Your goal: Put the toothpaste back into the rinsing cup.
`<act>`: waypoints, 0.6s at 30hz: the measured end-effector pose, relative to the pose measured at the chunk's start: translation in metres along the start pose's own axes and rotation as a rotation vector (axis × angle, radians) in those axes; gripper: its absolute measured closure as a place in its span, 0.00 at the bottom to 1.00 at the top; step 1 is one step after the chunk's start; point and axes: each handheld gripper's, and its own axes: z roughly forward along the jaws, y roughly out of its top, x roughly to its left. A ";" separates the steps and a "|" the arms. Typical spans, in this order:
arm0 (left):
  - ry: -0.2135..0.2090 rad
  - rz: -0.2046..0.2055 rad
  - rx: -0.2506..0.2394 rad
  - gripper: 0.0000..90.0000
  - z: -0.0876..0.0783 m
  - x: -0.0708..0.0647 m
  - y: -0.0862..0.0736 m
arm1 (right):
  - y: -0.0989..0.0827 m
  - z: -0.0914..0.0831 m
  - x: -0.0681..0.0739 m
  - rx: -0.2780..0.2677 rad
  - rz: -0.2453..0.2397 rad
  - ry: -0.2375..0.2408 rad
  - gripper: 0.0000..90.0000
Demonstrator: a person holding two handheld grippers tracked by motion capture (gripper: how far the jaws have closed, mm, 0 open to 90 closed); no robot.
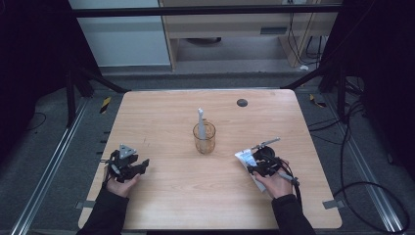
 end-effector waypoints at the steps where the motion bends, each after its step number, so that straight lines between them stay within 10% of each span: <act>1: 0.001 0.000 0.000 0.54 0.000 0.000 0.000 | 0.001 -0.003 0.000 -0.018 0.006 0.001 0.76; 18: 0.003 -0.003 0.000 0.54 0.000 0.000 0.000 | 0.016 -0.035 -0.007 -0.338 0.077 0.025 0.77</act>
